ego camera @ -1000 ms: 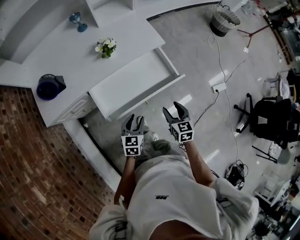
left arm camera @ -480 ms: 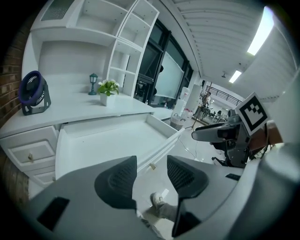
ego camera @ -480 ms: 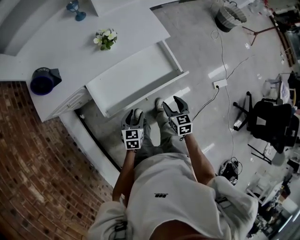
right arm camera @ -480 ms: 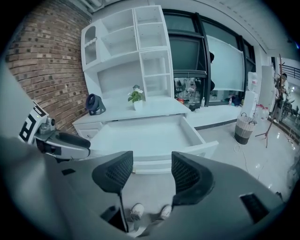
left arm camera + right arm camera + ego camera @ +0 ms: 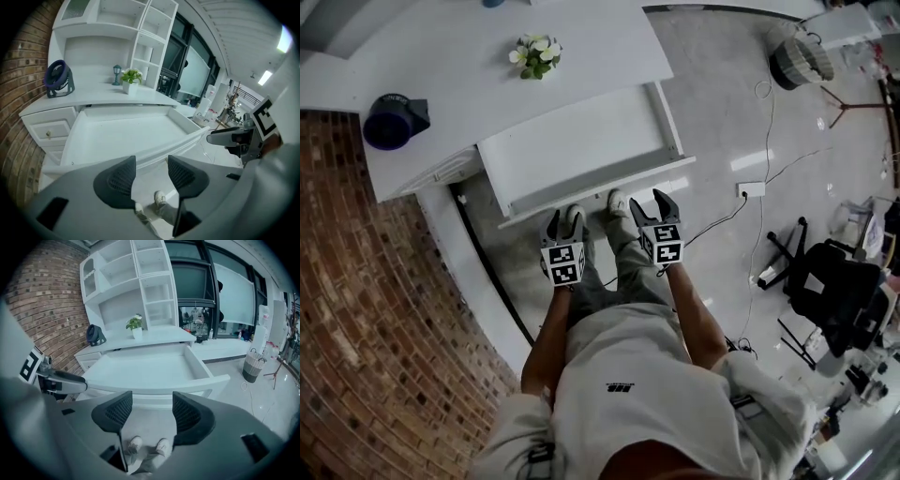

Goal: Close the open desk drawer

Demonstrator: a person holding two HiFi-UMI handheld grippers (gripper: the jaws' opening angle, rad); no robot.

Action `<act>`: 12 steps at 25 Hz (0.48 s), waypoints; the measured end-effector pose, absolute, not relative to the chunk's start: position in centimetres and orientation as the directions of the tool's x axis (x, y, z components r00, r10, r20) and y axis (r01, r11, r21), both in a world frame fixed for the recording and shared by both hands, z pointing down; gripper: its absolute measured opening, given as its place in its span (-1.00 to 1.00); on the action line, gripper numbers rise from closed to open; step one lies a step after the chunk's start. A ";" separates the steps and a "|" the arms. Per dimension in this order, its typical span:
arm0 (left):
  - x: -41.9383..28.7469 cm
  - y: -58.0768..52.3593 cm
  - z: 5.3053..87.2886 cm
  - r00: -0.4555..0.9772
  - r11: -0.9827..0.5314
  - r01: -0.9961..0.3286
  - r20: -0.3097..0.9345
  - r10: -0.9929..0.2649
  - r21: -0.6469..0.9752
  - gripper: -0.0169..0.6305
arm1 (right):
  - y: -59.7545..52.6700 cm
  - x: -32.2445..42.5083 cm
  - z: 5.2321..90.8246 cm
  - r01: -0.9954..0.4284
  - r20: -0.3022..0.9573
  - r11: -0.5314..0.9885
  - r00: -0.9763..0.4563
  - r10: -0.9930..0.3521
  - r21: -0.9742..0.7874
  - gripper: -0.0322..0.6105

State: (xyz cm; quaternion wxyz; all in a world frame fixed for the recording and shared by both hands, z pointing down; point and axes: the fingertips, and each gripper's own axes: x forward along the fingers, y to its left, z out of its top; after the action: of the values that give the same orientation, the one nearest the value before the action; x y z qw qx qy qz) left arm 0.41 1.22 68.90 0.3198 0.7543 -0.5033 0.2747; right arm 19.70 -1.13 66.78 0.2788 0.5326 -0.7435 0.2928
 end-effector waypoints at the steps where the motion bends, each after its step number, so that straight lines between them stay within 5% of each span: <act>1: 0.3 1.2 69.3 0.324 -0.264 -0.943 0.745 -0.583 0.204 -0.24 | -1.3 19.8 67.2 -0.953 0.731 0.269 -0.283 -0.621 -0.140 -0.12; 12: -0.1 0.5 72.0 0.136 -0.034 -0.989 0.787 -0.602 0.145 -0.10 | -3.4 22.0 71.3 -0.937 0.758 0.314 -0.315 -0.570 -0.153 -0.02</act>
State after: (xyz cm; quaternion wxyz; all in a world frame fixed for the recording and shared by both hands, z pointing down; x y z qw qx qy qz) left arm -0.14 0.48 72.00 0.3541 0.6651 -0.5981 0.2729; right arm 22.04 -3.39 71.32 0.3023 0.5009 -0.7522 0.3031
